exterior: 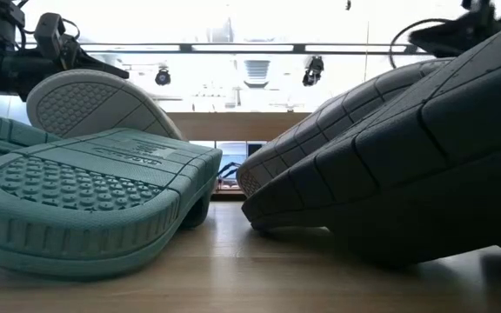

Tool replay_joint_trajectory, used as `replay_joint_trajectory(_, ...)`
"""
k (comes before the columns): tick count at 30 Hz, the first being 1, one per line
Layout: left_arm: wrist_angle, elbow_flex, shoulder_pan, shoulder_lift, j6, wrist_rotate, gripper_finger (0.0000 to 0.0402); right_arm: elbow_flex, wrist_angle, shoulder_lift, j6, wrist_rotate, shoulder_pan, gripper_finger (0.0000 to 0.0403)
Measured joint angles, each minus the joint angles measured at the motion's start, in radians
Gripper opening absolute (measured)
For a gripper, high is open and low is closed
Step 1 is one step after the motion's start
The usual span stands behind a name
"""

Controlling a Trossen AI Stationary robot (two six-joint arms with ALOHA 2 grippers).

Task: Pick and place slides into the shelf
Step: Put the right gray slide on the shelf

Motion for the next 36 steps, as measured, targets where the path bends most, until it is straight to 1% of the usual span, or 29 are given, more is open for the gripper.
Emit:
replay_joint_trajectory(3, 0.012, 0.001, 0.0, -0.002, -0.002, -0.02, 0.0134, 0.145, 0.052, 0.213, -0.106, 0.011, -0.002, 0.0019)
replay_joint_trajectory(5, 0.02, 0.004, 0.0, -0.001, -0.002, -0.028, 0.0134, 0.259, 0.028, 0.354, -0.204, 0.007, -0.002, 0.002)
replay_joint_trajectory(6, 0.022, 0.005, 0.0, -0.002, -0.006, -0.027, 0.0134, 0.32, -0.012, 0.425, -0.252, -0.014, 0.0, 0.0021)
replay_joint_trajectory(8, 0.023, 0.006, 0.0, -0.002, -0.034, -0.025, 0.0134, 0.445, -0.176, 0.555, -0.312, -0.089, 0.008, 0.0021)
replay_joint_trajectory(9, 0.022, 0.006, 0.0, -0.002, -0.05, -0.024, 0.0134, 0.508, -0.305, 0.614, -0.312, -0.123, 0.011, 0.0021)
replay_joint_trajectory(11, 0.022, 0.005, 0.0, -0.001, -0.056, -0.023, 0.0134, 0.629, -0.575, 0.738, -0.292, -0.145, 0.026, 0.0019)
replay_joint_trajectory(13, 0.016, 0.004, 0.0, -0.001, -0.056, -0.023, 0.0134, 0.741, -0.786, 0.844, -0.31, -0.138, 0.053, 0.0019)
replay_joint_trajectory(16, -0.008, 0.004, 0.0, -0.001, -0.056, -0.022, 0.0134, 0.895, -1.015, 0.977, -0.348, -0.1, 0.111, 0.002)
replay_joint_trajectory(21, -0.047, 0.004, 0.0, 0.0, -0.037, -0.02, 0.0134, 1.111, -1.3, 1.176, -0.398, -0.064, 0.239, 0.0034)
replay_joint_trajectory(26, -0.072, 0.004, 0.0, 0.005, 0.053, -0.002, 0.0134, 1.269, -1.439, 1.353, -0.458, -0.106, 0.353, 0.0071)
replay_joint_trajectory(31, -0.086, 0.004, 0.0, 0.016, 0.078, -0.002, 0.0134, 1.388, -1.491, 1.491, -0.435, -0.1, 0.423, 0.0137)
replay_joint_trajectory(33, -0.085, 0.004, 0.0, 0.023, 0.078, -0.002, 0.0134, 1.427, -1.505, 1.532, -0.458, -0.066, 0.443, 0.0166)
replay_joint_trajectory(36, -0.085, 0.004, 0.0, 0.034, 0.077, -0.002, 0.0134, 1.466, -1.54, 1.575, -0.486, 0.038, 0.466, 0.0203)
